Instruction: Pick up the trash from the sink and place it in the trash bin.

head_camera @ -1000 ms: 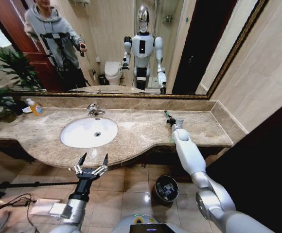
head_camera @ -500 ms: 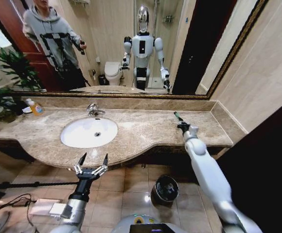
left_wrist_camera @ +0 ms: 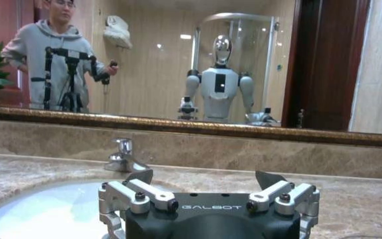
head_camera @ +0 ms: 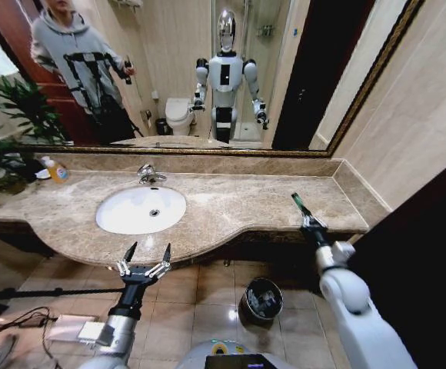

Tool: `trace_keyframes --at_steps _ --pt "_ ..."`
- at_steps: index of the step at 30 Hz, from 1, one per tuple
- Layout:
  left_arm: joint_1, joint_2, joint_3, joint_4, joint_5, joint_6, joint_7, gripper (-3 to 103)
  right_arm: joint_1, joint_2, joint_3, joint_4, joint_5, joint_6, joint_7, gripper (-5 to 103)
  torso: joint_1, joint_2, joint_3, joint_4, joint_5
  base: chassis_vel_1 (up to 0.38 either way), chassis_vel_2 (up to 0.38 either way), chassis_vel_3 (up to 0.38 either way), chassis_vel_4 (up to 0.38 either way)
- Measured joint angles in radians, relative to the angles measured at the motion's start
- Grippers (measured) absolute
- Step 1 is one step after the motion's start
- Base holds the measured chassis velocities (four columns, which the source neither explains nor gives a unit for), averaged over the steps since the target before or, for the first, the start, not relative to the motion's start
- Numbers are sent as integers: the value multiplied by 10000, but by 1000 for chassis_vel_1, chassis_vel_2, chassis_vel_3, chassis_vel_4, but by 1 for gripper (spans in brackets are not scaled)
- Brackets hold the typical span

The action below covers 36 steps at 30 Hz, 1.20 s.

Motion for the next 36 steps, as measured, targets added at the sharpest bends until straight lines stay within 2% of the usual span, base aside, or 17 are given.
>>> trace_keyframes --at_steps 2,3,11,14,15,20,25,27,36 --pt "0 1 1 -1 0 0 1 100 -84 36 -117 55 -59 52 -7 0 0 0 0 2 -1 0 0 0 0" --pt "0 0 0 0 0 0 0 100 -337 179 -195 187 -197 181 -44 0 1 -1 1 11 3 0 0 0 0" --pt "0 -1 0 -1 0 0 0 100 -2053 1332 -90 517 -934 1300 -239 0 1 0 0 4 0 0 0 0 0" --pt "0 0 0 -1 0 0 0 100 -2576 1833 -129 297 -1253 1885 -311 0 1 0 1 5 0 0 0 0 0" --pt "0 0 0 -1 0 0 0 100 -2576 1833 -129 297 -1253 1885 -311 0 1 0 1 5 0 0 0 0 0" --pt "-1 0 0 0 0 0 1 100 -3413 2363 -400 -550 -1400 2784 -490 0 1 -1 1 5 0 0 0 0 0" --pt "0 0 0 -1 0 0 0 100 -3480 2395 -520 -1567 -1707 3274 -522 0 1 -1 1 5 -1 0 0 0 0" --pt "0 0 0 0 0 0 1 100 -3255 2388 -560 -2582 -2135 3590 -518 0 2 -2 2 5 3 0 0 0 0" --pt "0 0 0 0 0 0 1 100 -2642 2361 -726 -4099 -2477 3514 -726 0 2 -2 2 5 1 0 0 0 0"
